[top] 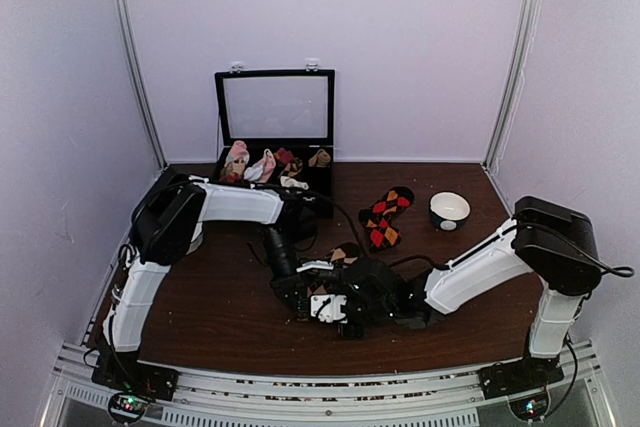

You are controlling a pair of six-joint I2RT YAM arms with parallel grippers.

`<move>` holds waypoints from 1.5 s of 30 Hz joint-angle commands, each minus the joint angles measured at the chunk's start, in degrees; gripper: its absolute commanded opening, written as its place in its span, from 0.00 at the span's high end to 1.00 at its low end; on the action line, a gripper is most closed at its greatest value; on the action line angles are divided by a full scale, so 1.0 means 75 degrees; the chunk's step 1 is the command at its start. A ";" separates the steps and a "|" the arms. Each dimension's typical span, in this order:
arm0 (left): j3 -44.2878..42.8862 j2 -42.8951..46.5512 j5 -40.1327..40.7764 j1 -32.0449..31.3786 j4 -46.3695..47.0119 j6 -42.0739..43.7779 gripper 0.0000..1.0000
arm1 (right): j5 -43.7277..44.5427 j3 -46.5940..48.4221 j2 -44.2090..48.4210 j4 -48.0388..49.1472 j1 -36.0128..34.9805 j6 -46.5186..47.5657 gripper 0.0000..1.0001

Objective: Roll the socks
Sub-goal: Roll the sock at the center of the board.

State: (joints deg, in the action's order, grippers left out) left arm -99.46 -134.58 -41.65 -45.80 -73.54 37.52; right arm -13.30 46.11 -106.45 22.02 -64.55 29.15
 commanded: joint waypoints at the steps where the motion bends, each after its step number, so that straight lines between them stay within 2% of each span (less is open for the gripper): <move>1: 0.0175 -0.0070 0.0655 0.0012 0.0065 0.0306 0.87 | 0.0015 0.0103 -0.0125 -0.0362 0.0077 -0.0210 0.85; 3: 0.0161 -0.0061 0.0782 0.0013 0.0061 0.0306 0.84 | -0.0103 0.0317 -0.0222 -0.0772 0.0115 -0.0367 0.90; 6: 0.0438 0.0380 0.0998 0.0012 0.0280 0.0333 0.68 | -0.0772 0.0965 -0.0550 -0.1936 0.0351 -0.0702 0.99; 8: 0.0817 0.0902 0.1030 0.0024 0.0567 0.0397 0.62 | -0.1155 0.1216 -0.0674 -0.2316 0.0485 -0.0940 1.00; 13: 0.1587 0.1959 0.0910 0.0196 0.0969 0.0593 0.54 | -0.1592 0.1346 -0.0715 -0.2765 0.0676 -0.1609 1.00; 17: 0.2478 0.2883 0.1272 0.0388 0.1654 0.0694 0.50 | -0.2281 0.1358 -0.0587 -0.2772 0.0901 -0.2712 1.00; 21: 0.2956 0.3636 0.1335 0.0419 0.2102 0.0920 0.50 | -0.3213 0.1396 -0.0553 -0.2370 0.1230 -0.4308 1.00; 25: 0.3144 0.3933 0.1423 0.0282 0.2451 0.1170 0.52 | -0.4277 0.1551 -0.0874 -0.1550 0.1636 -0.6444 1.00; 32: 0.3624 0.4034 0.2256 -0.0522 0.3220 0.1540 0.55 | -0.4925 0.1796 -0.1477 -0.0870 0.2079 -0.8788 1.00; 36: 0.3593 0.3935 0.2761 -0.0867 0.3736 0.1605 0.56 | -0.5597 0.1613 -0.1816 0.0583 0.2231 -1.0487 1.00; 41: 0.3376 0.3991 0.3359 -0.1028 0.4299 0.1943 0.56 | -0.6133 0.1354 -0.2012 0.2274 0.2318 -1.2061 1.00; 45: 0.3388 0.3945 0.3636 -0.1041 0.4522 0.2430 0.56 | -0.6107 0.1191 -0.1999 0.2503 0.2434 -1.2320 1.00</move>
State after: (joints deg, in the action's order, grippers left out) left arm -72.69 -105.47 -18.26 -53.47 -43.81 51.18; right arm -56.77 56.34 -121.19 33.32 -47.27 -56.01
